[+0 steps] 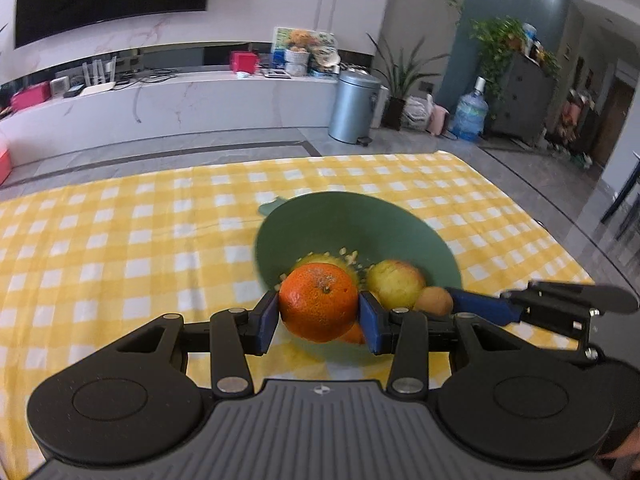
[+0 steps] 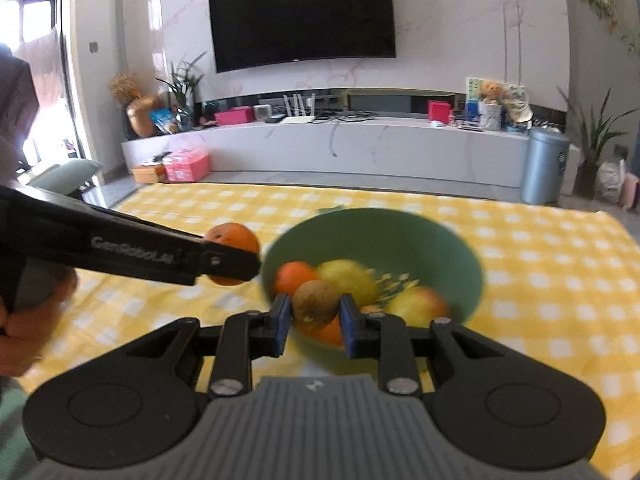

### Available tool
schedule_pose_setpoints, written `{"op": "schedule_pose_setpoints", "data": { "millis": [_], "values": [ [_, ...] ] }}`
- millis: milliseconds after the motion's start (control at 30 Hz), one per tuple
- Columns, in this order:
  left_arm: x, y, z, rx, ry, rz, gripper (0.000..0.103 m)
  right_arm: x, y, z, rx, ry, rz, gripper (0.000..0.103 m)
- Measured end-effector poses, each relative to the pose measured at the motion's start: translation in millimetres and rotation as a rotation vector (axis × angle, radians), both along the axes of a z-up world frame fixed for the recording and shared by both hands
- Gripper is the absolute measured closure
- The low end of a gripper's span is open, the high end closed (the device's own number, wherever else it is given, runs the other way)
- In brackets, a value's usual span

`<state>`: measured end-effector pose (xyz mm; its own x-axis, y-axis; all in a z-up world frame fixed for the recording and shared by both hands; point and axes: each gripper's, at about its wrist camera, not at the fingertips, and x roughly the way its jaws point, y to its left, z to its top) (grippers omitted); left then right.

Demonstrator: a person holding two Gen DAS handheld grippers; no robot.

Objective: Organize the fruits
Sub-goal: 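Carry the orange and kiwi into the green colander and open both grippers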

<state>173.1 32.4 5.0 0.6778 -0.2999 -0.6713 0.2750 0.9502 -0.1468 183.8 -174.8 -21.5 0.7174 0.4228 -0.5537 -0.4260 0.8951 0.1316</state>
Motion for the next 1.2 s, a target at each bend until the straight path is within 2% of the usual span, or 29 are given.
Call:
{"op": "schedule_pose_setpoints", "data": {
  "millis": [167,333,500,833,1200],
  "values": [
    [27.9,-20.1,-0.4,0.004,0.019,-0.054,0.055,28.9,-16.1,0.3,-0.073,-0.011,0.001,0.080],
    [55.9,-43.6,-4.6,0.084,0.025,-0.103,0.055,60.2,-21.9,-6.6,-0.123,0.013,0.033,0.080],
    [82.3,-48.5,-18.4,0.114,0.065,-0.104,0.055,86.9,-17.5,-16.4,-0.168,0.023,0.060,0.081],
    [122.7,-51.4,-47.9,0.083,0.173,-0.119,0.055,126.2,-16.3,-33.1,-0.190,0.054,0.073,0.081],
    [137.1,-52.4,-66.8,0.062,0.214,-0.123,0.054,140.4,-10.6,-48.2,-0.222,0.084,0.097,0.081]
  ]
}}
